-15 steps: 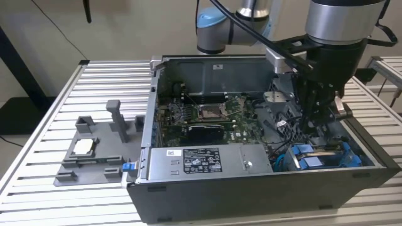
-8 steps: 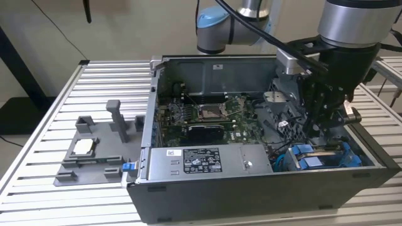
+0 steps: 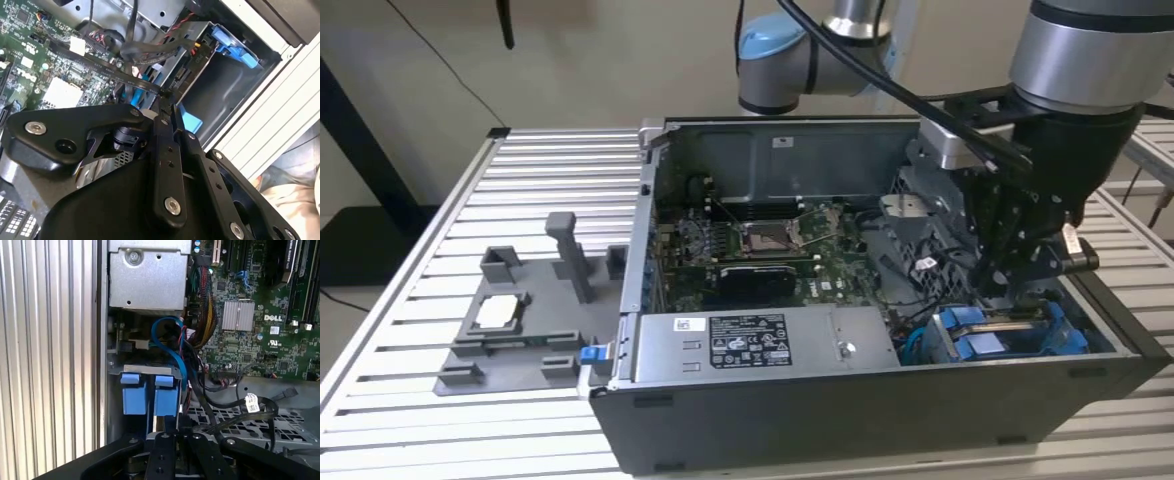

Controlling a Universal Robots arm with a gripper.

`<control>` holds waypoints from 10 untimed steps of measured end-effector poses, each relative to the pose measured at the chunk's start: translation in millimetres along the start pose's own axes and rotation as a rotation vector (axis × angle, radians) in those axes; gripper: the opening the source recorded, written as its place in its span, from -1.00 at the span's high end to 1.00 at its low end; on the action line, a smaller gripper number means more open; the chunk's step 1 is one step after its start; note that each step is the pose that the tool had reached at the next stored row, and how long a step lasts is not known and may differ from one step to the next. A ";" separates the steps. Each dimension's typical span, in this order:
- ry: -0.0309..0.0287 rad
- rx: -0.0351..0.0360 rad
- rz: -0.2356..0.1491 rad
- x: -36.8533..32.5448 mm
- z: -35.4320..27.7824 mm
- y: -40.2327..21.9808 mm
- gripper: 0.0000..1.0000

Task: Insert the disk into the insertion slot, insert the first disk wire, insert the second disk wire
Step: 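Insert the second disk wire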

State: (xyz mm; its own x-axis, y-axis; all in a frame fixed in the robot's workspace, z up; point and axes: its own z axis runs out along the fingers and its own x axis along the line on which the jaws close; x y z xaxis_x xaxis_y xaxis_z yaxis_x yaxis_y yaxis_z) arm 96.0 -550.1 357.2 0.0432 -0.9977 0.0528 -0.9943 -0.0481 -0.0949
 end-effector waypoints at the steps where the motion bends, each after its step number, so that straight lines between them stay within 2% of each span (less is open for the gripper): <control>1: -0.0002 -0.0016 0.000 1.4 0.1 -0.5 0.69; 3: -0.0014 -0.0057 0.000 3.9 0.6 -1.7 0.69; 4: -0.0040 -0.0057 0.000 4.6 1.1 -2.4 0.69; 6: -0.0125 -0.0055 0.003 5.3 1.9 -2.9 0.69; 10: -0.0333 -0.0050 0.015 6.0 3.0 -2.9 0.69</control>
State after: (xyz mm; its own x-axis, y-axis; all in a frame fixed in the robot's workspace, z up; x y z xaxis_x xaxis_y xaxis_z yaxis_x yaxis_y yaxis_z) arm 99.5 -556.1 354.9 0.0319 -0.9993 0.0183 -0.9953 -0.0334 -0.0905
